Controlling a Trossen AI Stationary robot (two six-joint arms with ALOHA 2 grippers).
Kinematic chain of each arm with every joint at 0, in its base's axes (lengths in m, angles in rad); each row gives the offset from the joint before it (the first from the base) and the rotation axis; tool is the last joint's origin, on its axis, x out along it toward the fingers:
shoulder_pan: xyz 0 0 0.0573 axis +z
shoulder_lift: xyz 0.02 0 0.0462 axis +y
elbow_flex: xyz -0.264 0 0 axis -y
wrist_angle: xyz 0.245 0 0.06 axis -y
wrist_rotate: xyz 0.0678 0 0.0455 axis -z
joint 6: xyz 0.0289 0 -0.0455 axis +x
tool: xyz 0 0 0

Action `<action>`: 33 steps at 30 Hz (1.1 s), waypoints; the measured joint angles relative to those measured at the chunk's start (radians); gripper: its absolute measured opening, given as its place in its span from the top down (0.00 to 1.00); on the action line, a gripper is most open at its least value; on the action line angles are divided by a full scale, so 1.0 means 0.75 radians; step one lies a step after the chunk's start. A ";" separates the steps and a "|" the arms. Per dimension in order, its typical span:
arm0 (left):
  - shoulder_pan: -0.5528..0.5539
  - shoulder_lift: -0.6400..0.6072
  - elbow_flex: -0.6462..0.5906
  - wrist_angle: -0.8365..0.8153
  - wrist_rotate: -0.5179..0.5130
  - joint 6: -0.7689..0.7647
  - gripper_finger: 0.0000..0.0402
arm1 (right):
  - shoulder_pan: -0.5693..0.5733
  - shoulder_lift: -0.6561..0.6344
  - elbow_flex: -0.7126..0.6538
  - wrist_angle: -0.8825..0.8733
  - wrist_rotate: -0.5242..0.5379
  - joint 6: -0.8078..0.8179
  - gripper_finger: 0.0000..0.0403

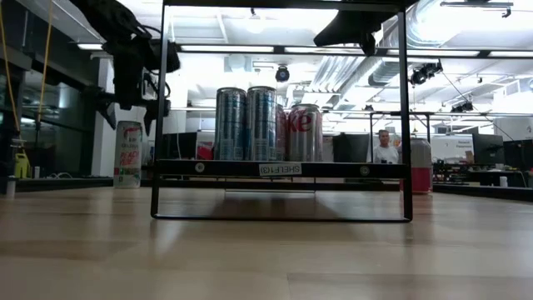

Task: Place canned beverage on shelf
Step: Put the top left white pink soda can on the shelf

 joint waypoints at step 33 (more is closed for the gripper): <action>-0.043 -0.201 -0.004 0.149 0.310 0.329 0.52 | 0.000 0.000 0.000 -0.047 -0.002 0.052 1.00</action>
